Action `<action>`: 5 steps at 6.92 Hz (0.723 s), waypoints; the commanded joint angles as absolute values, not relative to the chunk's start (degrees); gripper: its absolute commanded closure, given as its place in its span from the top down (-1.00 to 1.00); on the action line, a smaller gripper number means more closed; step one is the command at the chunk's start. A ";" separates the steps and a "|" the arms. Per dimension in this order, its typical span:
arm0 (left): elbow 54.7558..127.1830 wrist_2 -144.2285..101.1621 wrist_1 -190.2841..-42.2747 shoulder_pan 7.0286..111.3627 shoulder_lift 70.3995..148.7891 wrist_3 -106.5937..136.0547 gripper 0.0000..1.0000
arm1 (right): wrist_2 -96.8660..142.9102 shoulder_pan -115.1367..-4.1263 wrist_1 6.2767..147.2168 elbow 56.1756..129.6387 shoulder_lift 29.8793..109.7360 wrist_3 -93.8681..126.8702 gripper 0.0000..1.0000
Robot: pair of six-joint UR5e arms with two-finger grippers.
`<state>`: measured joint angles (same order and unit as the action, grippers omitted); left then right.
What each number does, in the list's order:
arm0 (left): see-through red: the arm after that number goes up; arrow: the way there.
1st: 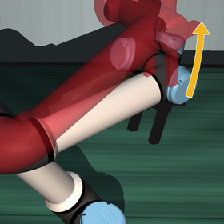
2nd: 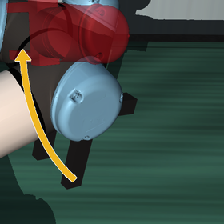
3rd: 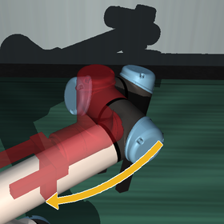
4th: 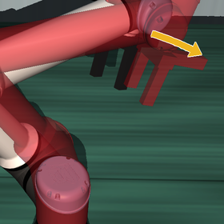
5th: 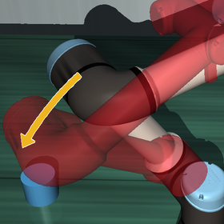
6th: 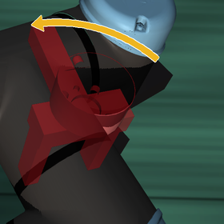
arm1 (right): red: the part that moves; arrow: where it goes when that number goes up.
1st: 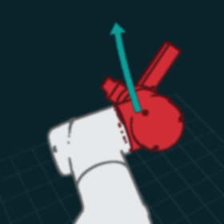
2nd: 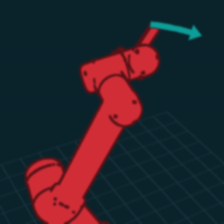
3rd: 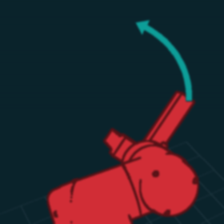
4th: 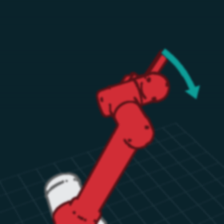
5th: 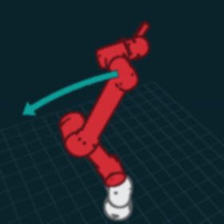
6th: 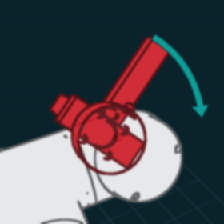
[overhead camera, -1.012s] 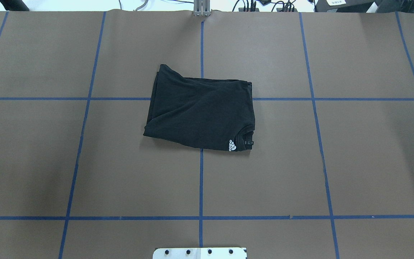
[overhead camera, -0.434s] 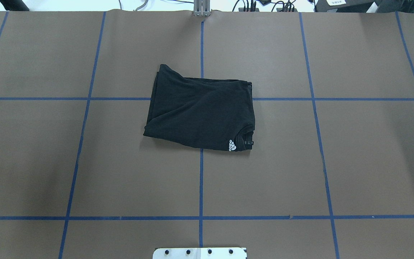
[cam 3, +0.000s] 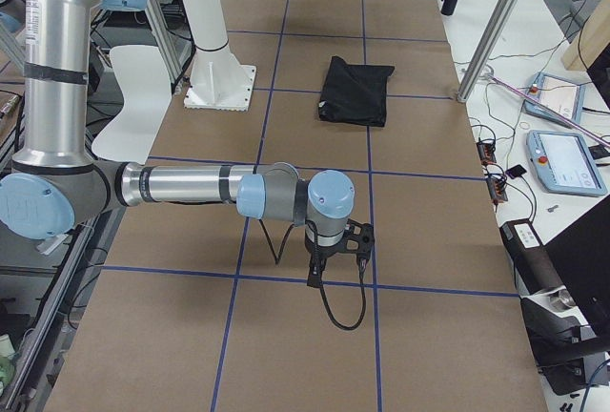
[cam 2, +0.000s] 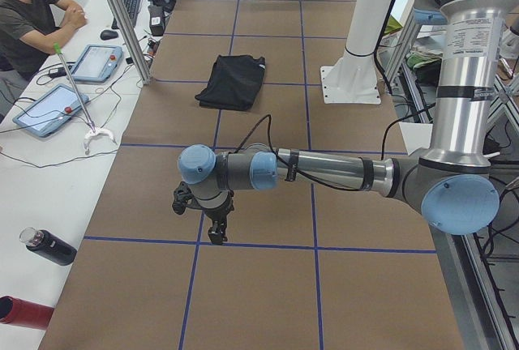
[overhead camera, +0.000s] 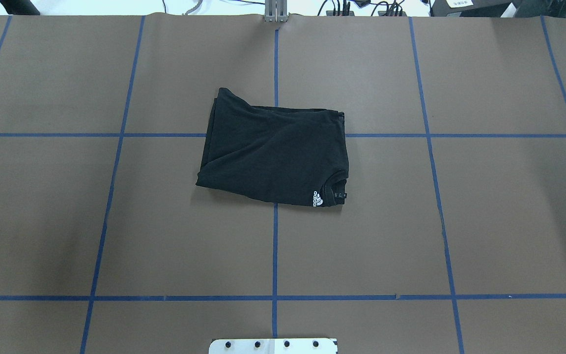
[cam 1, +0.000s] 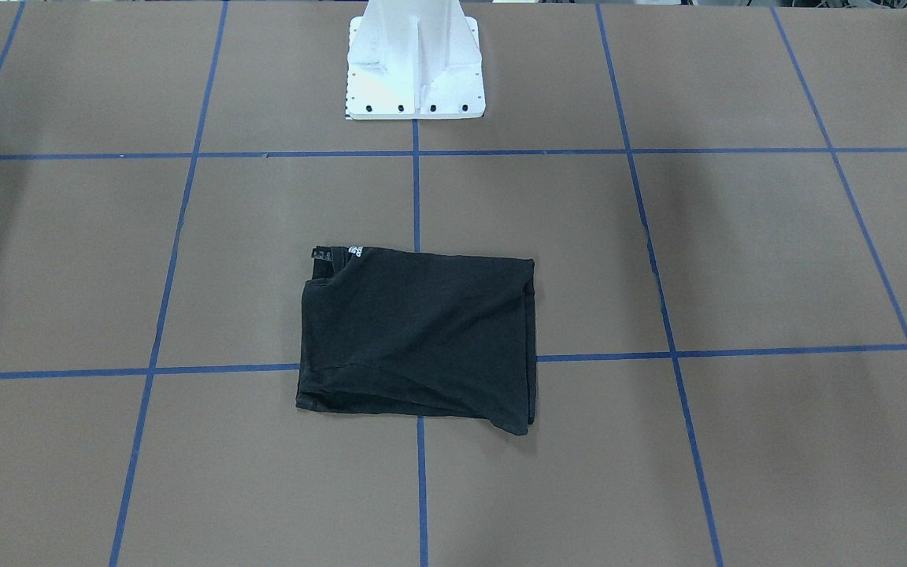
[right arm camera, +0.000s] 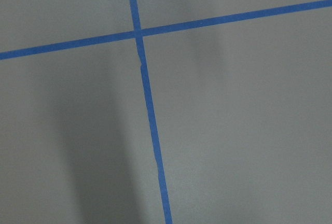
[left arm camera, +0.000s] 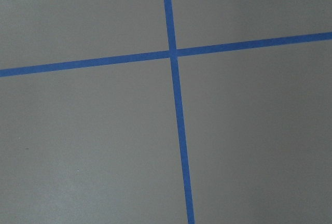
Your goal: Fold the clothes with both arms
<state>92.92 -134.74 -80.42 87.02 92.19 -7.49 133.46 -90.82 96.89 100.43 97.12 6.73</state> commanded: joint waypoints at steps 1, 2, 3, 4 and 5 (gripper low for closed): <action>92.81 -134.82 -80.42 87.01 92.20 -7.30 1.00 | 133.51 -90.88 96.86 100.46 97.12 6.86 1.00; 92.90 -134.91 -80.33 87.01 92.28 -5.21 1.00 | 133.51 -90.88 96.68 100.46 97.12 6.77 1.00; 92.99 -134.83 -80.85 87.01 92.46 -3.01 1.00 | 133.51 -90.88 96.68 100.46 97.12 6.77 1.00; 92.90 -134.82 -81.47 87.01 92.29 -2.90 1.00 | 133.51 -90.88 96.68 100.46 97.12 6.77 1.00; 92.90 -134.82 -81.56 87.01 92.37 -2.99 1.00 | 133.51 -90.88 96.68 100.63 97.12 6.77 1.00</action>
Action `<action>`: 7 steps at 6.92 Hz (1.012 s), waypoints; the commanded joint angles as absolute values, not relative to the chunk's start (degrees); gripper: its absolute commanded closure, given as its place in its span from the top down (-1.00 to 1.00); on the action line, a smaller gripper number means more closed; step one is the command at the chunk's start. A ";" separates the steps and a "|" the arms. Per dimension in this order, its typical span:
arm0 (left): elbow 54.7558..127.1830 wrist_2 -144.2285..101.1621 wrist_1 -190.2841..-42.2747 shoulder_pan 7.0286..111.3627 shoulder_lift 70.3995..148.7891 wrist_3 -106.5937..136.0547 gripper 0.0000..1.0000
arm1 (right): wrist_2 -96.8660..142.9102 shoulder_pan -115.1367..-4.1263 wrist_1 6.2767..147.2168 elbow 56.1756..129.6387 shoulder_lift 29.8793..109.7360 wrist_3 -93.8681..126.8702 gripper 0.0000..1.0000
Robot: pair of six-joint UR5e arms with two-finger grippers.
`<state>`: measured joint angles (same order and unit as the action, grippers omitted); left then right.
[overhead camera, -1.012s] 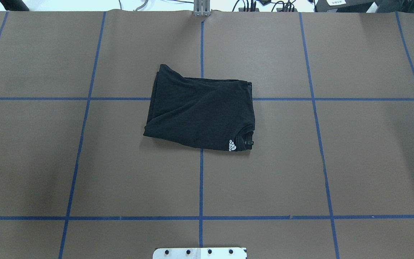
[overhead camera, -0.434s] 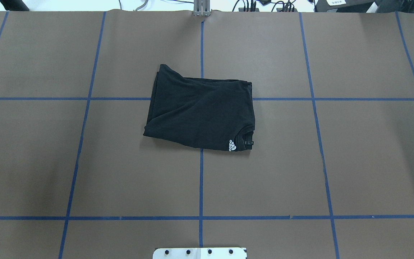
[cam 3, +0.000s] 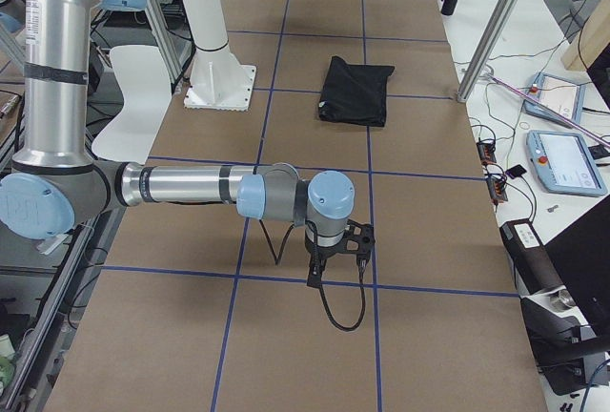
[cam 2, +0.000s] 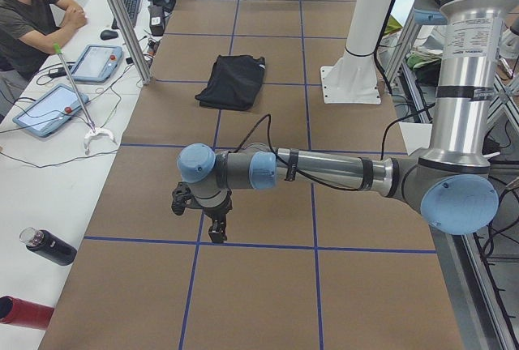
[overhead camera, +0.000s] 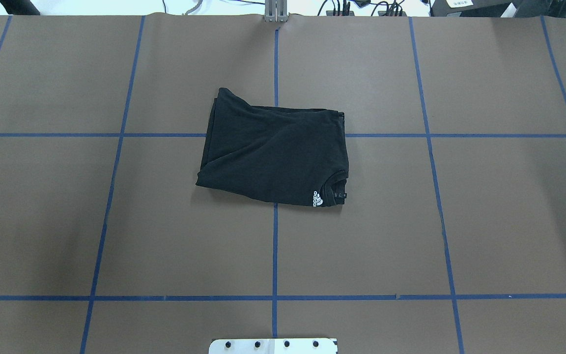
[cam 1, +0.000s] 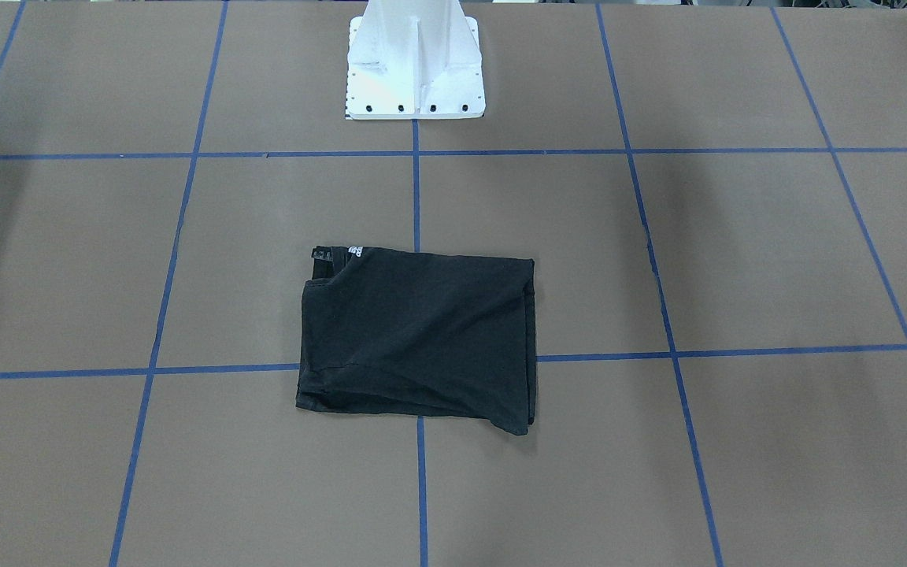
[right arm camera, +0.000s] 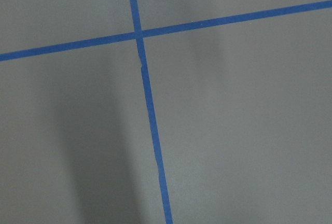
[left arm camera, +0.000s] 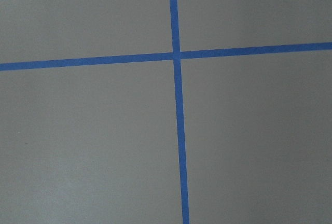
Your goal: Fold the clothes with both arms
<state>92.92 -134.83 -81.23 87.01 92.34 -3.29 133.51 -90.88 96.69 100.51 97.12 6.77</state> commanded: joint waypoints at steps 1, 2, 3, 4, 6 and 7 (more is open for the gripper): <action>92.90 -134.82 -81.56 87.01 92.37 -3.16 1.00 | 133.51 -90.88 96.68 100.81 97.12 6.68 1.00; 92.99 -134.74 -81.65 87.01 92.37 -3.16 1.00 | 133.51 -90.88 96.59 101.07 97.12 6.33 1.00; 92.99 -134.65 -82.26 87.01 92.20 -3.16 1.00 | 133.77 -90.88 96.59 101.07 97.12 5.89 1.00; 92.99 -134.65 -82.35 87.01 92.20 -3.16 1.00 | 133.86 -90.88 96.68 101.07 97.21 4.24 1.00; 92.90 -134.65 -82.35 87.01 92.20 -3.16 1.00 | 134.56 -90.88 96.85 100.72 97.21 0.97 1.00; 92.73 -134.65 -82.35 87.01 92.20 -3.16 1.00 | 135.08 -90.88 97.29 100.64 97.12 1.23 1.00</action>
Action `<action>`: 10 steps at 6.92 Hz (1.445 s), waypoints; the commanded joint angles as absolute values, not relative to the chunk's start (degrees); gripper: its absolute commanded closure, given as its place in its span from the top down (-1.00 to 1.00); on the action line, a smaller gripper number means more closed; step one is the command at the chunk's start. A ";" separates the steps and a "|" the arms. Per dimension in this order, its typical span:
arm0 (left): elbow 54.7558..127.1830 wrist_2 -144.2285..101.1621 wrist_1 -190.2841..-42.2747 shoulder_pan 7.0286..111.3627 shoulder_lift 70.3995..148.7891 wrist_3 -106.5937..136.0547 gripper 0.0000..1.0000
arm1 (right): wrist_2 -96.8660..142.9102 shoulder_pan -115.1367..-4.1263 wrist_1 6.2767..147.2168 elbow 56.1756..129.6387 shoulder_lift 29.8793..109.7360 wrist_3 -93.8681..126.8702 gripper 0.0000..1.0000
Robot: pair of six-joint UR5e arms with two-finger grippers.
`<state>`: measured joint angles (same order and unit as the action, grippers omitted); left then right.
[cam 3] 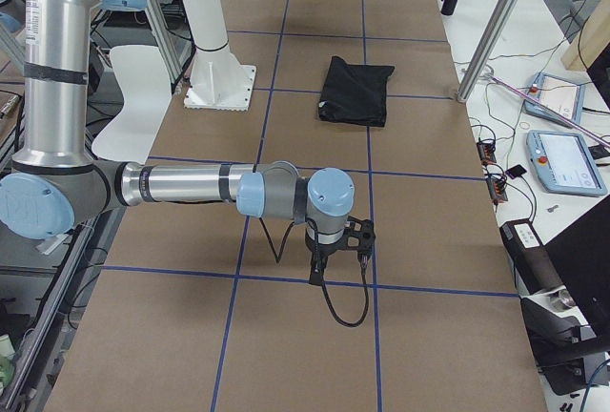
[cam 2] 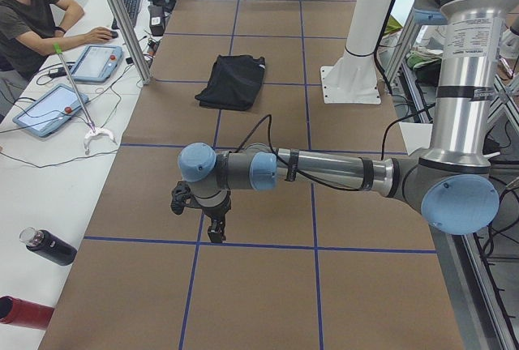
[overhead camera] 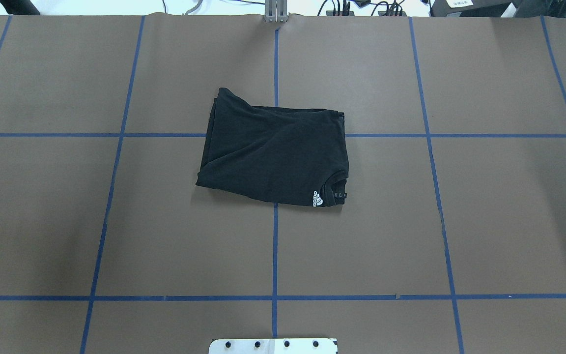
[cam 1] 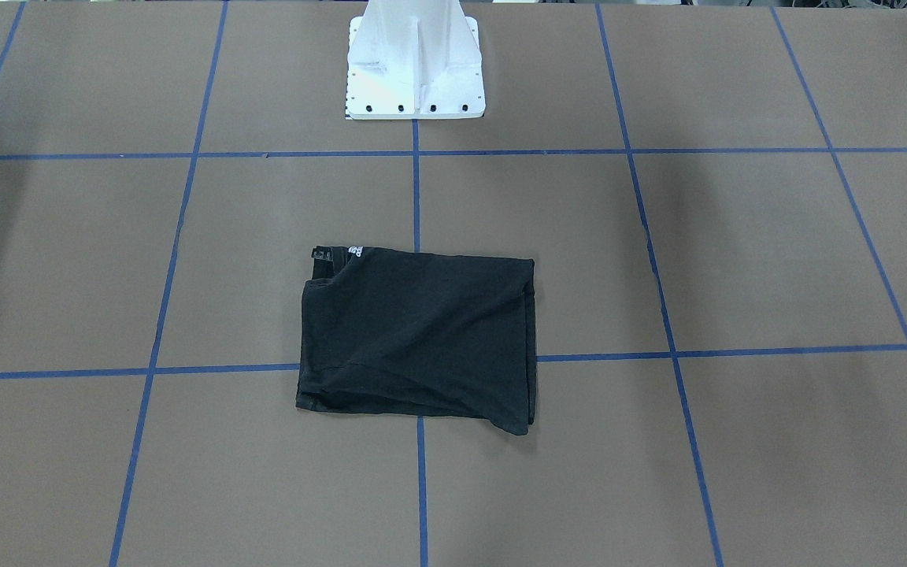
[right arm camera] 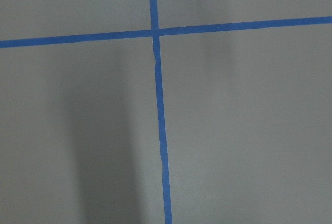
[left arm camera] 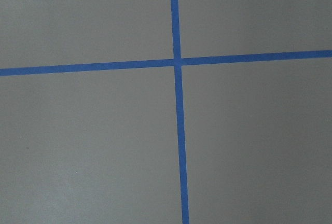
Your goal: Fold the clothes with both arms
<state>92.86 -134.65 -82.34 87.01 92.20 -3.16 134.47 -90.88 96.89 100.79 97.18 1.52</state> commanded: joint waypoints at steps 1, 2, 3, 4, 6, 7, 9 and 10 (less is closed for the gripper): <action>92.55 -134.65 -82.35 87.01 92.20 -3.16 1.00 | 135.00 -90.88 97.38 100.20 97.29 1.32 1.00; 92.20 -134.65 -82.35 87.01 92.28 -3.16 1.00 | 135.09 -90.79 96.95 98.89 97.47 1.41 1.00; 92.02 -134.65 -82.44 87.01 92.29 -3.16 1.00 | 134.91 -90.79 96.77 98.09 97.38 1.49 1.00; 92.02 -134.65 -82.44 87.01 92.29 -3.16 1.00 | 134.91 -90.79 96.68 98.09 97.38 1.49 1.00; 92.20 -134.65 -82.44 87.01 92.20 -3.34 1.00 | 134.91 -90.79 96.68 98.17 97.29 1.49 1.00; 92.37 -134.74 -82.44 87.01 92.20 -3.25 1.00 | 134.91 -90.70 96.68 98.09 97.21 1.49 1.00; 92.46 -134.91 -82.44 87.01 92.20 -3.25 1.00 | 134.82 -90.70 96.77 98.00 96.60 1.49 1.00; 92.20 -135.00 -82.44 87.01 92.20 -3.25 1.00 | 134.82 -90.70 96.68 98.09 96.59 1.49 1.00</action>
